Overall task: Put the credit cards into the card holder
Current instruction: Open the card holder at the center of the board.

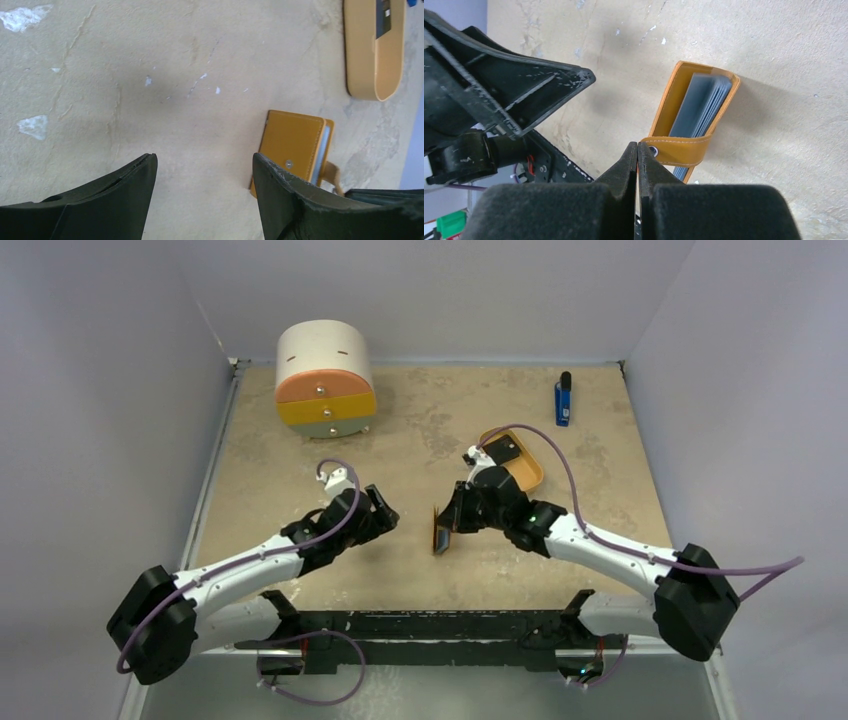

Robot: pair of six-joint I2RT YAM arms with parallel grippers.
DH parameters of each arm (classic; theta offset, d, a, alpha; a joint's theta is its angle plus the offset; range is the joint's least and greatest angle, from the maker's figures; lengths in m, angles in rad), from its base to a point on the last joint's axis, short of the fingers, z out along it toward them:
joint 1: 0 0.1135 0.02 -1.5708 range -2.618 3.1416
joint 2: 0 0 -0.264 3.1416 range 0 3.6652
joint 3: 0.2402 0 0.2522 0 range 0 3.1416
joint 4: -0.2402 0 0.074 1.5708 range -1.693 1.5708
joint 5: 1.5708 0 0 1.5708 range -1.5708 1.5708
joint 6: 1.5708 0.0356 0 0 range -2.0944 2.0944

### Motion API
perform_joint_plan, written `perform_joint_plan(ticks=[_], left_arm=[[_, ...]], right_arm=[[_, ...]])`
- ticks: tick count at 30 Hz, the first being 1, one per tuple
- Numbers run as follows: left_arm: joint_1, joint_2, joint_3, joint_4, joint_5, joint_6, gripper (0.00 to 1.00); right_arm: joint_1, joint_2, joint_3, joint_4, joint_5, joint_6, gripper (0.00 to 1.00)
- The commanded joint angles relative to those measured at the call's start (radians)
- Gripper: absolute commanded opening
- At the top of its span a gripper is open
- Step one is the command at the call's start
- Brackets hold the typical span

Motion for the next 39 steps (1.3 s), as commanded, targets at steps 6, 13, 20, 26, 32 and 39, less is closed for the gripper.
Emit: perform_joint_plan(ticks=[6, 13, 20, 26, 32, 39], left_arm=[[0.008, -0.034, -0.043, 0.222, 0.105, 0.029, 0.73], [0.006, 0.058, -0.001, 0.31, 0.182, 0.035, 0.73], [0.006, 0.137, -0.005, 0.333, 0.198, 0.05, 0.71], [0.006, 0.163, -0.035, 0.335, 0.187, 0.042, 0.7], [0.006, 0.173, -0.057, 0.356, 0.189, 0.041, 0.67], [0.006, 0.208, -0.031, 0.454, 0.254, 0.042, 0.6]], right_arm=[[0.003, -0.071, -0.013, 0.086, -0.047, 0.001, 0.0], [0.002, -0.076, -0.01, 0.08, -0.048, -0.002, 0.0], [0.003, -0.081, -0.024, 0.08, -0.042, -0.001, 0.0], [0.003, -0.104, -0.04, 0.041, 0.002, 0.007, 0.0], [0.003, -0.163, -0.097, -0.11, 0.164, 0.063, 0.0], [0.003, -0.209, -0.215, -0.178, 0.217, 0.164, 0.0]])
